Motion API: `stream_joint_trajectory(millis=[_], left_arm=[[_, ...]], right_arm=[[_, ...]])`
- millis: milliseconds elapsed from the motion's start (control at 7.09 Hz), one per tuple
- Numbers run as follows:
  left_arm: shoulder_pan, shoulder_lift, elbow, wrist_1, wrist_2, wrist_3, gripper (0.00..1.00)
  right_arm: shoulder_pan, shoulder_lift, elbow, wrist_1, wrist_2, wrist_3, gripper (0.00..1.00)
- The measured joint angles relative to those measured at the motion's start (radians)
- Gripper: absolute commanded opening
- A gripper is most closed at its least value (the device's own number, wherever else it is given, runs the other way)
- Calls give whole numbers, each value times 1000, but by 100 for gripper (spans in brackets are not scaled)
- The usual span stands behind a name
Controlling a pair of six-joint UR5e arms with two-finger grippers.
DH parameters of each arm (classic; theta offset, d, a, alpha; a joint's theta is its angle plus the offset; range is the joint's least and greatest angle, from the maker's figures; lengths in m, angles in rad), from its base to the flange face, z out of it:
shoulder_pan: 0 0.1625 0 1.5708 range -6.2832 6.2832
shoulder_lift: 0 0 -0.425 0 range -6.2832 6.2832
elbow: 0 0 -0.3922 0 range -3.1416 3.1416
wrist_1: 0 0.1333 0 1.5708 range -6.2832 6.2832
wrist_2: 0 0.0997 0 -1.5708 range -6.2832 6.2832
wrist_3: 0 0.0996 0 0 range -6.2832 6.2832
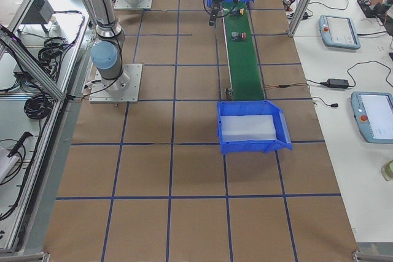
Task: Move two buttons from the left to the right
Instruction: 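Withdraw the left gripper above its bin while the belt carries both buttons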
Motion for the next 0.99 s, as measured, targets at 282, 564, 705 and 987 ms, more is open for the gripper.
stream_joint_trajectory(millis=[282, 564, 705, 987], left_arm=[[-2, -46, 16, 83, 5, 3, 100], [-3, -64, 35, 118, 5, 17, 100], [-8, -56, 43, 119, -7, 32, 100], [-19, -4, 32, 109, -22, 26, 100]], right_arm=[[0, 2, 0, -32, -3, -2, 100], [-2, 6, 0, -63, -4, -3, 100], [-2, 8, 0, -70, -4, -3, 100], [-3, 32, -6, -117, -9, -6, 100]])
